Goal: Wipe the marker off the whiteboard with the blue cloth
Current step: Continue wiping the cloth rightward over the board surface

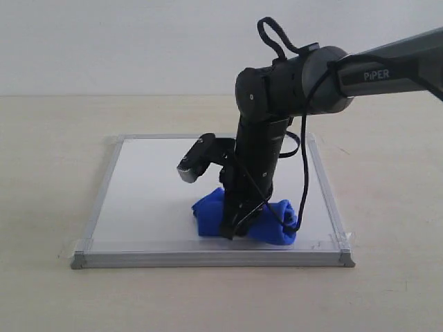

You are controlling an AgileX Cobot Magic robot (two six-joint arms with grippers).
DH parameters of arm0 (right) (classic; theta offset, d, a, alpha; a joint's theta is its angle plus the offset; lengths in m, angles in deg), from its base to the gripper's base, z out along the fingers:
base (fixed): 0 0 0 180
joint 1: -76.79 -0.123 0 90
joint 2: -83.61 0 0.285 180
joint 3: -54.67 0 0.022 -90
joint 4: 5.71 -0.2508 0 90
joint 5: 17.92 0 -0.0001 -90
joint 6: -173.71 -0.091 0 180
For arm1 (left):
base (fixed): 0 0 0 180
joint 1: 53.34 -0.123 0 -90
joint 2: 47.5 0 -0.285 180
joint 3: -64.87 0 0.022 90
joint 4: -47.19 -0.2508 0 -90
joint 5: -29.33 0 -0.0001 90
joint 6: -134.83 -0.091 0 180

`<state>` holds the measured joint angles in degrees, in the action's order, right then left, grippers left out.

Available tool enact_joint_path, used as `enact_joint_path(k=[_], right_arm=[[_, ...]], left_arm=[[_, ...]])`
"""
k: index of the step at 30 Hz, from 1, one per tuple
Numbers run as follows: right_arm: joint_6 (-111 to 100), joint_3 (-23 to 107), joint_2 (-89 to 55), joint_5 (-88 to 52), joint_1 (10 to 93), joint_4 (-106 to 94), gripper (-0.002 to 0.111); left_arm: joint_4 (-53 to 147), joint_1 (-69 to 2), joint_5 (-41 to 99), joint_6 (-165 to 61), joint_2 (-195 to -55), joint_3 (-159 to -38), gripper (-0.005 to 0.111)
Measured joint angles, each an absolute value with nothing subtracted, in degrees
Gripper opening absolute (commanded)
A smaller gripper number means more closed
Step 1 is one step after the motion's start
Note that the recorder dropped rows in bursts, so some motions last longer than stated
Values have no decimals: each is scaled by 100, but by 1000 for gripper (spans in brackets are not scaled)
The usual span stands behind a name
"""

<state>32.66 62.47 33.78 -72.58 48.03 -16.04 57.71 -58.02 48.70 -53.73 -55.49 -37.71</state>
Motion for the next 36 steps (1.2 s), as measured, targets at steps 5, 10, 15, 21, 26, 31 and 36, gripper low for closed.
enact_joint_path(k=[5,10,15,21,26,31,36], right_arm=[[801,6236,3393,-6756,4669,183,0],[-1058,6201,3597,-6865,4725,2548,0],[232,6230,3576,-7021,4764,1740,0],[2756,6281,3426,-7926,4814,-211,0],[3371,6246,3354,-8154,4814,-805,0],[2567,6219,3329,-7871,4781,-417,0],[-673,6172,3427,-6483,4765,2890,0]], left_arm=[[5771,-5802,4870,-5373,-5549,-3771,4],[5771,-5802,4870,-5373,-5549,-3771,4],[5771,-5802,4870,-5373,-5549,-3771,4],[5771,-5802,4870,-5373,-5549,-3771,4],[5771,-5802,4870,-5373,-5549,-3771,4],[5771,-5802,4870,-5373,-5549,-3771,4],[5771,-5802,4870,-5373,-5549,-3771,4]])
